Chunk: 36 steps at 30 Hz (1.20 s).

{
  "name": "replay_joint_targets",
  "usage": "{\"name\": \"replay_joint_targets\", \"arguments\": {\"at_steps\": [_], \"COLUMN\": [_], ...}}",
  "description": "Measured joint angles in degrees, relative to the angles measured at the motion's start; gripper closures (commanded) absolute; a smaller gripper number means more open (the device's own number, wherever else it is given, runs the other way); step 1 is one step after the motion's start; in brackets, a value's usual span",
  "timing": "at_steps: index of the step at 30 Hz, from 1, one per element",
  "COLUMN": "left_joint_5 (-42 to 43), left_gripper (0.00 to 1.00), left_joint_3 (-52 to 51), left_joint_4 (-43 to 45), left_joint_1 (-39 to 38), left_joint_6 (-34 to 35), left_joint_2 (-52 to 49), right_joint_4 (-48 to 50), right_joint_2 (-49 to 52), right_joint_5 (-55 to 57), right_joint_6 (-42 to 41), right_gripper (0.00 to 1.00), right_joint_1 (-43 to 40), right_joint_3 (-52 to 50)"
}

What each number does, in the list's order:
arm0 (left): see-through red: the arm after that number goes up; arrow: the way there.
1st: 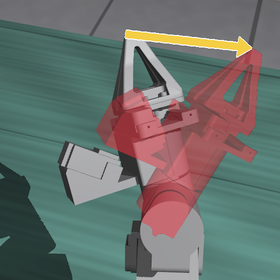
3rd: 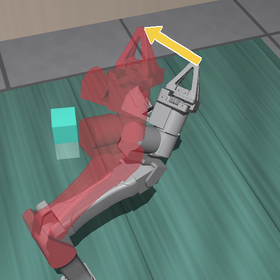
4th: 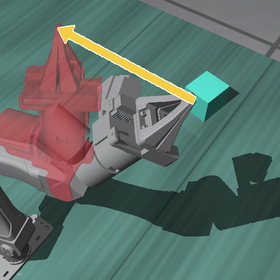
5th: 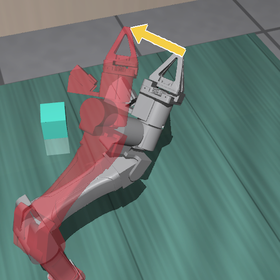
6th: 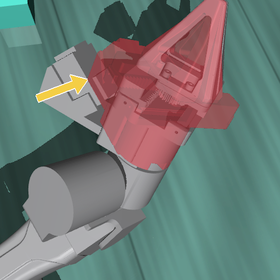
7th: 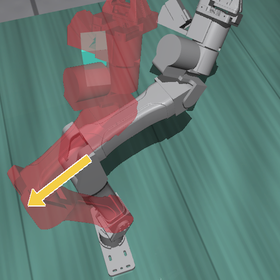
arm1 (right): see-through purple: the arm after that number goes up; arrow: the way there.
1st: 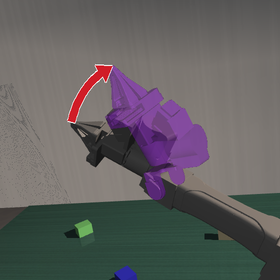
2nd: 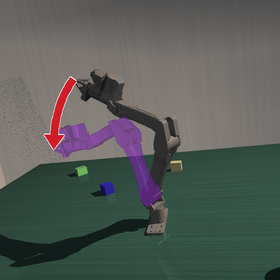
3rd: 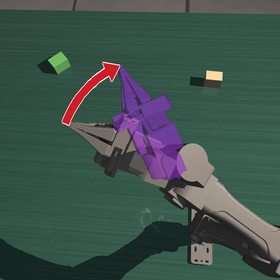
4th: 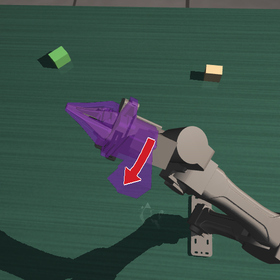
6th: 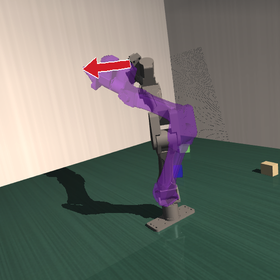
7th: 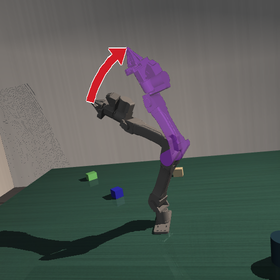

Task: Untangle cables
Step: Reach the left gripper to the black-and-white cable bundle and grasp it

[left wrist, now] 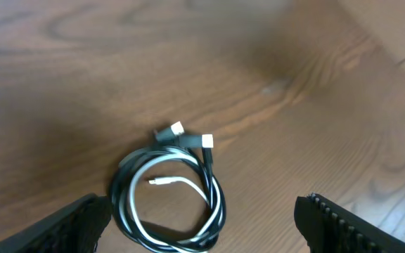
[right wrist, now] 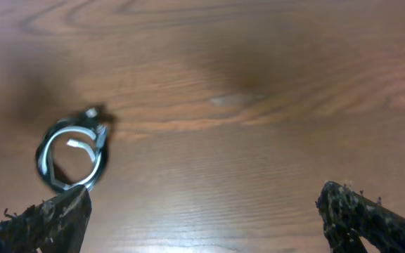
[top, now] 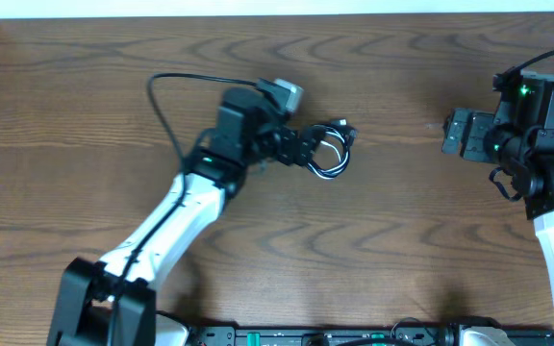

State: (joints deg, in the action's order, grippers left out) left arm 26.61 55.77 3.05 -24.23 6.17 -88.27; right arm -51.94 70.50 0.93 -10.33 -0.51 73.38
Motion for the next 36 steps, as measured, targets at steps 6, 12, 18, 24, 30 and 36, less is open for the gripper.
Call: {"name": "replay_joint_targets", "arguments": {"at_steps": [6, 12, 18, 24, 30, 36], "left_joint_5": [-18.86, -29.81, -31.10, -23.65, -16.55, -13.35], "left_gripper": [0.12, 0.12, 0.12, 0.14, 0.23, 0.27], "left_joint_3": [0.00, -0.02, 0.92, 9.57, 15.21, 15.26], "left_joint_4": [0.02, 0.79, 3.41, 0.20, -5.86, -10.47], "left_joint_1": [-8.61, -10.49, -10.43, -8.85, -5.46, -1.55], "left_joint_6": [1.73, 5.66, 6.97, 6.95, 5.51, 4.42], "left_joint_2": [-2.62, -2.67, -6.86, -16.98, -19.67, -21.11], "right_joint_4": [0.26, 6.29, 7.08, 7.02, 6.38, 5.07], "right_joint_2": [0.37, 7.89, 17.62, 18.23, 18.21, 18.21], "right_joint_5": [10.14, 7.56, 3.72, 3.08, 2.89, 2.89], "right_joint_6": [-8.79, -7.19, -6.14, -4.92, -4.07, -4.04], "right_gripper": [0.01, 0.01, 0.01, 0.01, 0.01, 0.01], "right_joint_1": [-0.02, 0.00, 0.00, -0.02, -0.02, -0.02], "right_joint_3": [-3.04, -3.63, -3.96, -4.26, -4.26, -4.26]}}
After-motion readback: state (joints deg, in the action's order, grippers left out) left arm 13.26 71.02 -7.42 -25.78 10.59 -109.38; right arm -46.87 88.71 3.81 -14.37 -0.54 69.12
